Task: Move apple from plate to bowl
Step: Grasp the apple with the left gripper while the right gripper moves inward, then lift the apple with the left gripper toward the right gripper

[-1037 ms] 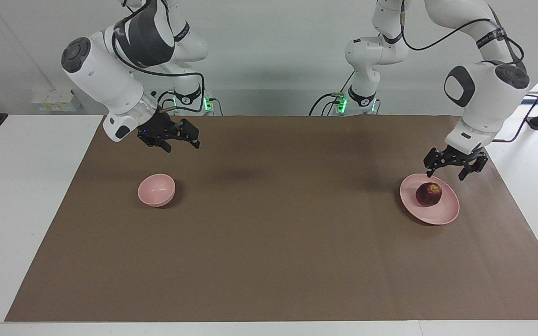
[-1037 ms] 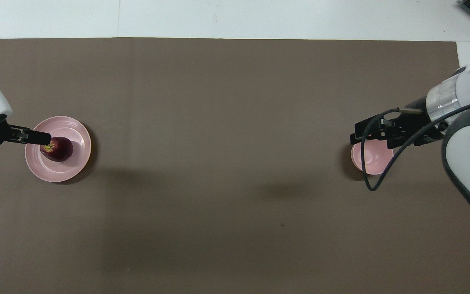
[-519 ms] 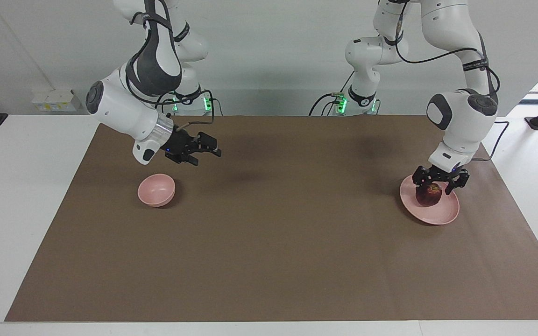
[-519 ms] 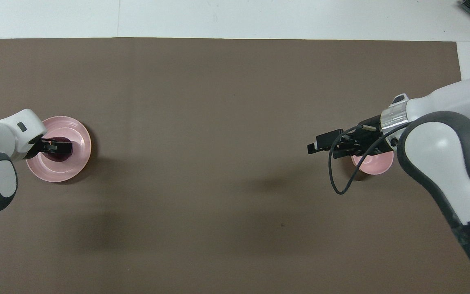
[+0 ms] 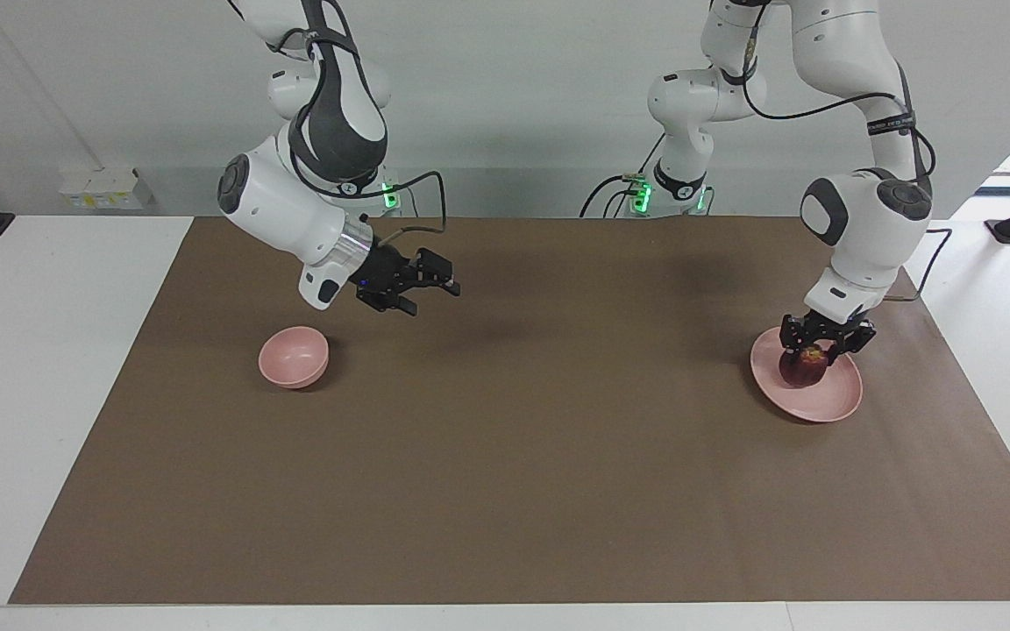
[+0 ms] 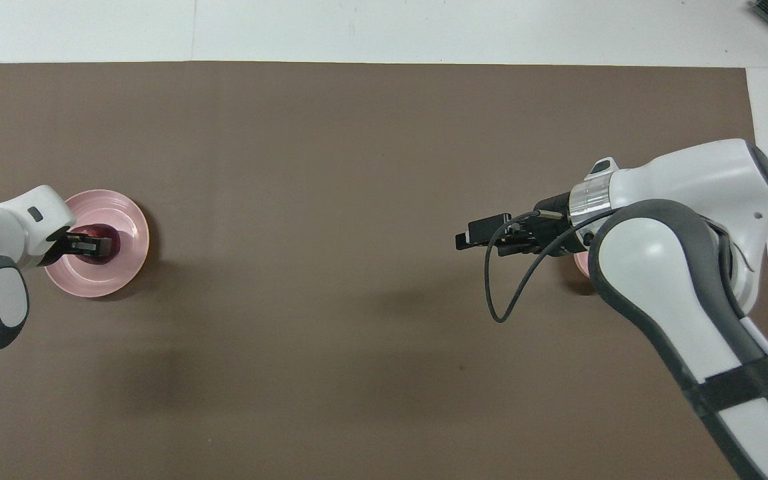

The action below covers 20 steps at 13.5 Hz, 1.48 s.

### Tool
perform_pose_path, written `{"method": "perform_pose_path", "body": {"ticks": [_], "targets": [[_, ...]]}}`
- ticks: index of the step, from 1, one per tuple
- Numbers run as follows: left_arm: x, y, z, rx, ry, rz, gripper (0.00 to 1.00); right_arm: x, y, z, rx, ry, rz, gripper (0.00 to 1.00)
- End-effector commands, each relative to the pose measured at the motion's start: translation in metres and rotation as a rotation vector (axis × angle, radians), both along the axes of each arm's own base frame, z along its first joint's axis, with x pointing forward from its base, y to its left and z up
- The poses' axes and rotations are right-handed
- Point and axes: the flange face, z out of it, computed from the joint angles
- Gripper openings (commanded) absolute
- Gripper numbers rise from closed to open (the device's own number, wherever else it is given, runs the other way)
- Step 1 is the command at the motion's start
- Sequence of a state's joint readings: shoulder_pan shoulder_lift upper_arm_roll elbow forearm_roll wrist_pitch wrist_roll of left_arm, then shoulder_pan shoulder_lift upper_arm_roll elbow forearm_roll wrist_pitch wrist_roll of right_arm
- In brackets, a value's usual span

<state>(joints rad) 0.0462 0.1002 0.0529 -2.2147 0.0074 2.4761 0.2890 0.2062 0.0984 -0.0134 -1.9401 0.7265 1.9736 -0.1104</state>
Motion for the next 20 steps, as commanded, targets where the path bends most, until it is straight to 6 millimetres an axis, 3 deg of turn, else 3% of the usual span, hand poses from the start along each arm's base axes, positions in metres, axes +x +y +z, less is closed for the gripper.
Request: {"method": "perform_pose_path", "body": {"ticks": [1,4,7,13,18,20], "targets": [[0.0,0.003,0.004,0.004,-0.016,-0.009,0.0,-0.005,0.006,0.0,0.025,0.007,-0.015,1.0],[0.017,-0.013,0.049,0.002,-0.05,-0.033,0.0,-0.004,0.009,0.003,0.072,0.019,-0.044,1.0],[0.019,-0.041,0.092,-0.163,0.016,0.01,0.0,-0.004,0.014,0.007,0.104,0.02,-0.053,1.0],[0.012,-0.108,0.104,-0.483,0.046,0.067,0.0,-0.009,0.027,0.01,0.138,0.026,-0.036,1.0],[0.007,-0.162,0.104,-0.751,0.07,0.139,0.0,-0.009,0.049,0.012,0.148,0.0,-0.06,1.0],[0.0,-0.177,0.102,-0.818,0.09,0.158,0.0,-0.013,0.07,0.016,0.178,0.056,-0.136,1.0]]}}
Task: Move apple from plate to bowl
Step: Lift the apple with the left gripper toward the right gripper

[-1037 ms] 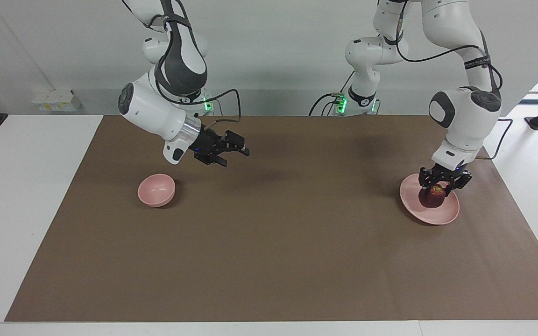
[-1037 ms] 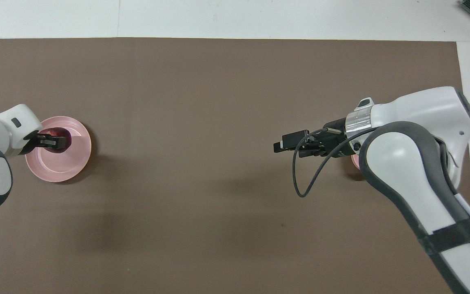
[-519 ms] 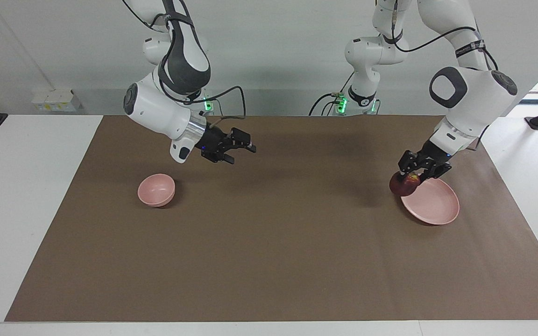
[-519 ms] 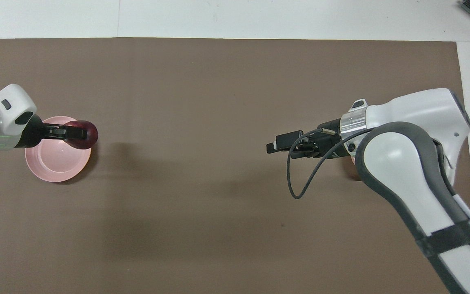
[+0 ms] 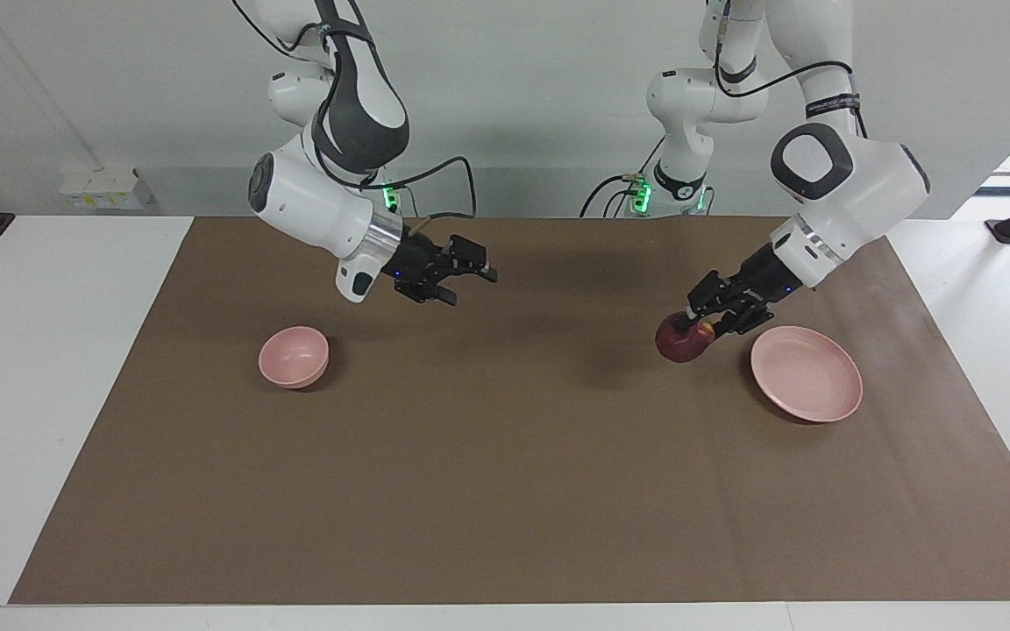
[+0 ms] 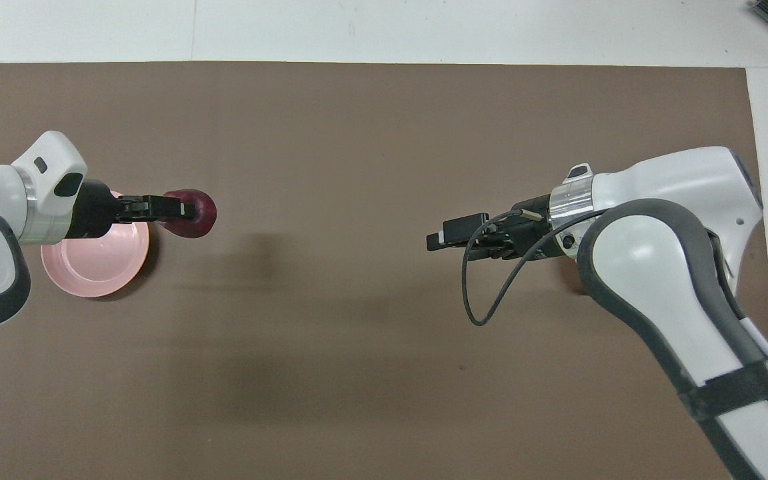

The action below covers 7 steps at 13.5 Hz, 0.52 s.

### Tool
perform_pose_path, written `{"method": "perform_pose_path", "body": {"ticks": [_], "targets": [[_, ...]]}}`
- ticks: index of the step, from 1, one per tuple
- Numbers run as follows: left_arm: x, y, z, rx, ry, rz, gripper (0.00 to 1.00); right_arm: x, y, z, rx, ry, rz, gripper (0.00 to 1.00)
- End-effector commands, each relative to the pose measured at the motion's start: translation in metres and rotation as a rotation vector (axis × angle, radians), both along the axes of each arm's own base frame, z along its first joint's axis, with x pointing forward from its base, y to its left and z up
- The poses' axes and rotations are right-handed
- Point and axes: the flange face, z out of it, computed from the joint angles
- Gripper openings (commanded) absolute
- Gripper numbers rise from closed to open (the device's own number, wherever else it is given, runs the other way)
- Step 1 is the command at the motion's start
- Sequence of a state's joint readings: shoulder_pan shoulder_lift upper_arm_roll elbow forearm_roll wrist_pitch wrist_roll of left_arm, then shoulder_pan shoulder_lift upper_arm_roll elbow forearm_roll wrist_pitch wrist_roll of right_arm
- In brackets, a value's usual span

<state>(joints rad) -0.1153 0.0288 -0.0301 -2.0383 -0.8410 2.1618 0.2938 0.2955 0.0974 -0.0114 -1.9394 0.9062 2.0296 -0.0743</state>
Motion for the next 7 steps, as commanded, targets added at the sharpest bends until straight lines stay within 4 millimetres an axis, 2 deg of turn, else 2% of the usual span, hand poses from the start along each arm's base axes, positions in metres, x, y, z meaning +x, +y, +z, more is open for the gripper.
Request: {"method": "perform_pose_path", "body": {"ticks": [1,2,3,5,7], "targets": [[-0.014,-0.018,0.002,-0.107,0.02,0.027,0.0,-0.004,0.023,0.009,0.029,0.061,-0.133,1.0],[-0.022,-0.034,0.005,-0.138,0.019,0.023,0.0,-0.007,0.038,0.01,0.024,0.078,-0.167,1.0],[-0.027,-0.041,0.004,-0.158,0.018,0.042,0.0,-0.009,0.047,0.009,0.02,0.124,-0.213,1.0],[-0.039,-0.063,0.006,-0.205,0.027,0.038,0.0,-0.008,0.05,0.016,0.033,0.255,-0.325,1.0],[-0.051,-0.084,0.006,-0.231,0.018,0.062,0.0,-0.011,0.062,0.009,0.023,0.375,-0.376,1.0]]}}
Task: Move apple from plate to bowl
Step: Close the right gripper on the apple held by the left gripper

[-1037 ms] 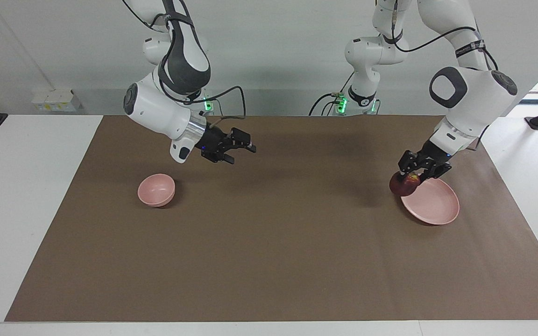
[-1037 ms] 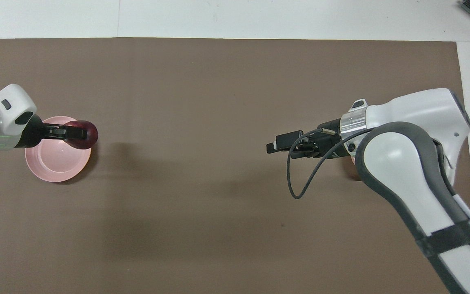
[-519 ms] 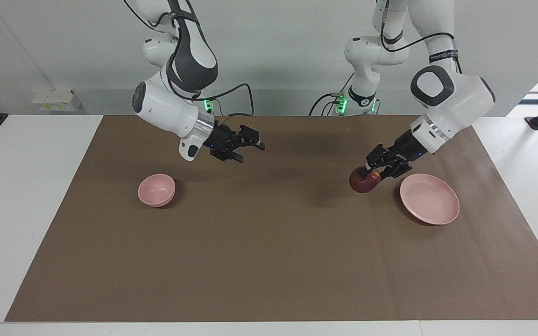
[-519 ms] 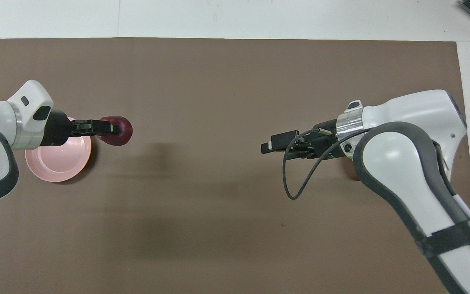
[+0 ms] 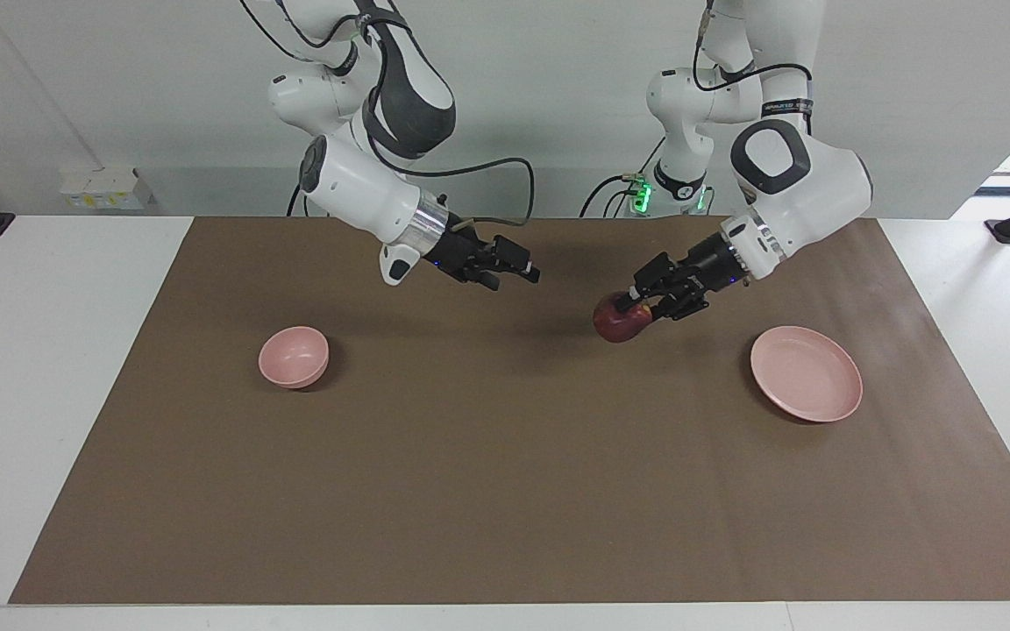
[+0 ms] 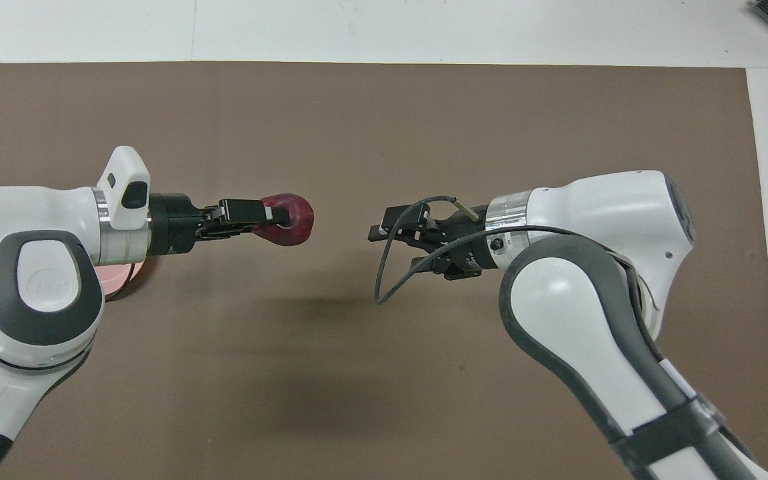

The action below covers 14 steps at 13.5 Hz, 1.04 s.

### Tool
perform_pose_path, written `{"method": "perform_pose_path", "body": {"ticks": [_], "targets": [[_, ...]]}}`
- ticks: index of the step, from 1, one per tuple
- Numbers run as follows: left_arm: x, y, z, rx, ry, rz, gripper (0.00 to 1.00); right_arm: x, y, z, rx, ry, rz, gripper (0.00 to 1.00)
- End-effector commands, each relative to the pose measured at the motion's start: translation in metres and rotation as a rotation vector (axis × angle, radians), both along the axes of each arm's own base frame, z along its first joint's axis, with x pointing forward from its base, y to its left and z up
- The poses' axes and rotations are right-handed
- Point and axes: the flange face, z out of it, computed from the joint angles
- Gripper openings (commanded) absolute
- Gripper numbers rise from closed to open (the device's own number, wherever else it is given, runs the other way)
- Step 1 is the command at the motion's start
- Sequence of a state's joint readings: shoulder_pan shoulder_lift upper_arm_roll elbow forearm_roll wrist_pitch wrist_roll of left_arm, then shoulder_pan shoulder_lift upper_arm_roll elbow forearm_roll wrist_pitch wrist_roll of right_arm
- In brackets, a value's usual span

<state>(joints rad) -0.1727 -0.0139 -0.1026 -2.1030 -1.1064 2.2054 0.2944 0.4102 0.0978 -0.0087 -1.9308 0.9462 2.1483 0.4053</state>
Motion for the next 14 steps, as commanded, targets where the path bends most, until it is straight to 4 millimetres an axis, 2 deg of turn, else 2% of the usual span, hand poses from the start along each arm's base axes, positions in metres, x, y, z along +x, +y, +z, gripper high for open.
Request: {"method": "perform_pose_path", "body": {"ticks": [1,3,6,8,12,14], "targets": [[-0.026,-0.025,0.004,-0.027,-0.029,0.048,0.0,0.003,0.009,-0.006,0.035,0.169,-0.112,1.0],[-0.033,-0.035,0.004,-0.041,-0.026,0.06,0.0,0.008,0.022,-0.01,0.085,0.321,-0.237,1.0],[-0.043,-0.044,0.005,-0.052,-0.02,0.045,0.0,0.02,0.026,-0.017,0.087,0.473,-0.378,1.0],[-0.047,-0.05,0.003,-0.052,-0.013,0.033,0.0,0.021,0.03,-0.026,0.078,0.516,-0.437,1.0],[-0.046,-0.05,0.003,-0.054,-0.006,0.041,0.0,0.013,0.06,-0.045,0.053,0.532,-0.46,1.0],[-0.046,-0.05,0.004,-0.054,-0.008,0.043,0.0,0.014,0.058,-0.046,0.053,0.534,-0.46,1.0]]}}
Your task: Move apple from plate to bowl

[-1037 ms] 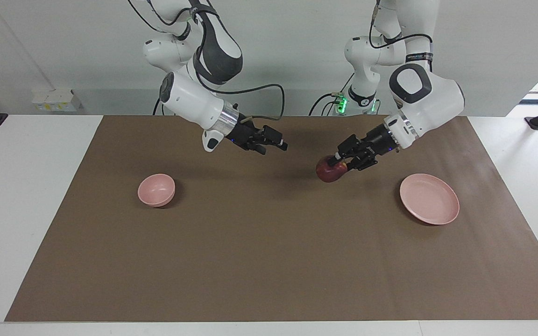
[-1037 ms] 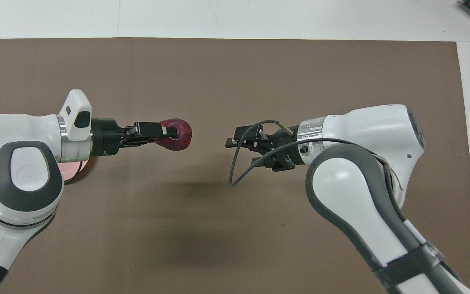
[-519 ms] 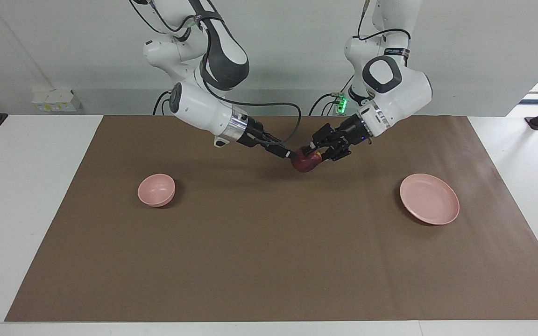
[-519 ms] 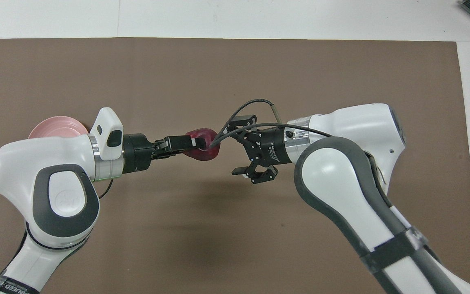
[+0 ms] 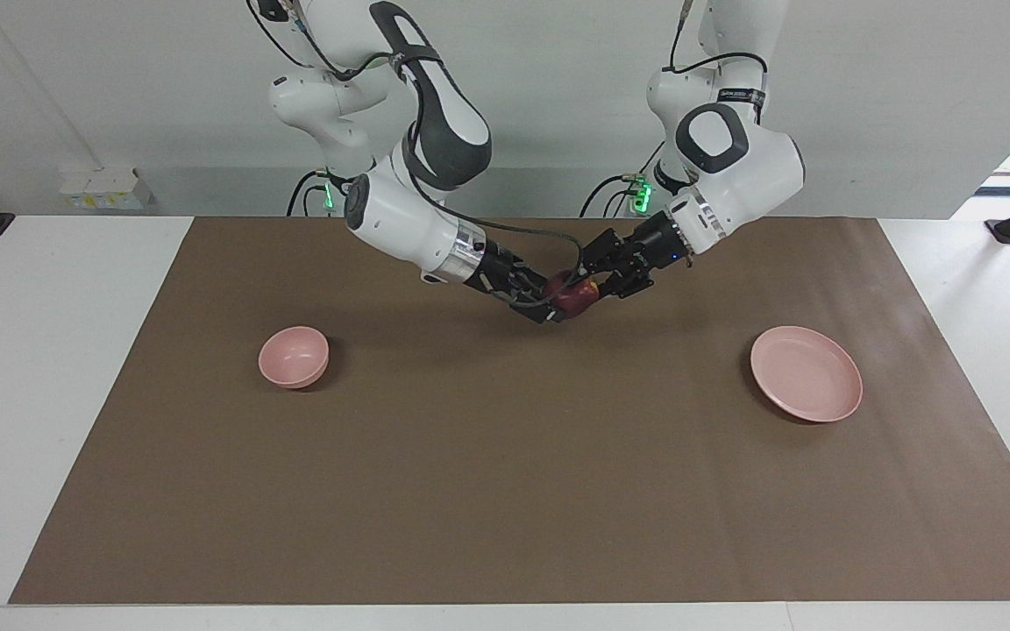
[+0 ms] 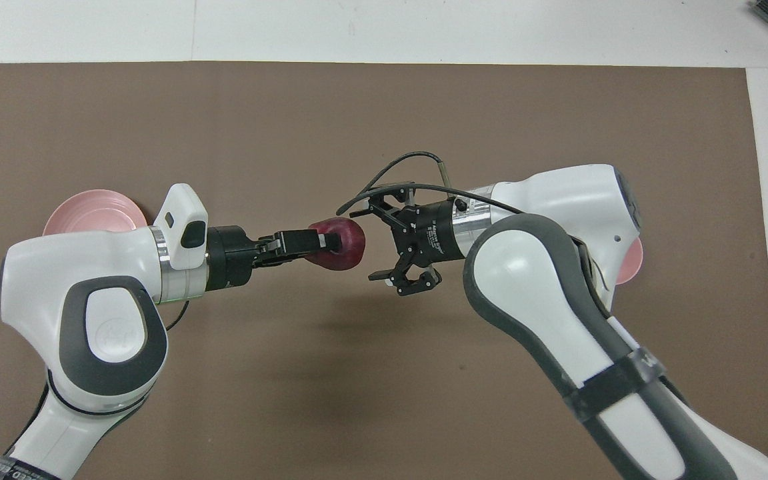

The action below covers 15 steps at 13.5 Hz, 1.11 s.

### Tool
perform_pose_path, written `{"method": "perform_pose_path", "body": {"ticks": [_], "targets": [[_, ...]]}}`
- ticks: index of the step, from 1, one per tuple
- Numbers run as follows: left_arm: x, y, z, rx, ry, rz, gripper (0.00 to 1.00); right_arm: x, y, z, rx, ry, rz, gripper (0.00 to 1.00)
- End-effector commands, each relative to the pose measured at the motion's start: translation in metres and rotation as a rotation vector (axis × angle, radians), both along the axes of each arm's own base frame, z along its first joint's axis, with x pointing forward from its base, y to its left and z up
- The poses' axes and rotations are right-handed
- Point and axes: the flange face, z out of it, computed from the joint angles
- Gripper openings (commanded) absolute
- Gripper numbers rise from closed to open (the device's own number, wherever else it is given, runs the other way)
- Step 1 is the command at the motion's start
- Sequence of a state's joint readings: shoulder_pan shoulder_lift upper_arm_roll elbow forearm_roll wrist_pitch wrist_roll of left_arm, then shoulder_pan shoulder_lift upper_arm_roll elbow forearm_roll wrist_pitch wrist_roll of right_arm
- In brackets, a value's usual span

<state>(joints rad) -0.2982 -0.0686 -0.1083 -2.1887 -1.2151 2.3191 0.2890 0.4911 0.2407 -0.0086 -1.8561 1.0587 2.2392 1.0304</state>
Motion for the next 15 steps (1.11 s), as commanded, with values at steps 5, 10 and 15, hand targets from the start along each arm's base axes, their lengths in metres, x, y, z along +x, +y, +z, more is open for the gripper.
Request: {"method": "perform_pose_path", "body": {"ticks": [5,10,15], "targets": [[-0.007,-0.001,0.01,-0.017,-0.009,0.027,0.0,0.006,0.013,0.017,0.068,0.003,-0.027,0.88],[-0.007,-0.001,0.011,-0.019,-0.005,0.027,0.0,0.003,0.018,0.013,0.062,0.004,-0.016,0.0],[-0.005,-0.002,0.012,-0.027,0.024,0.042,0.21,0.005,0.013,0.011,0.053,0.007,-0.016,0.0]]}}
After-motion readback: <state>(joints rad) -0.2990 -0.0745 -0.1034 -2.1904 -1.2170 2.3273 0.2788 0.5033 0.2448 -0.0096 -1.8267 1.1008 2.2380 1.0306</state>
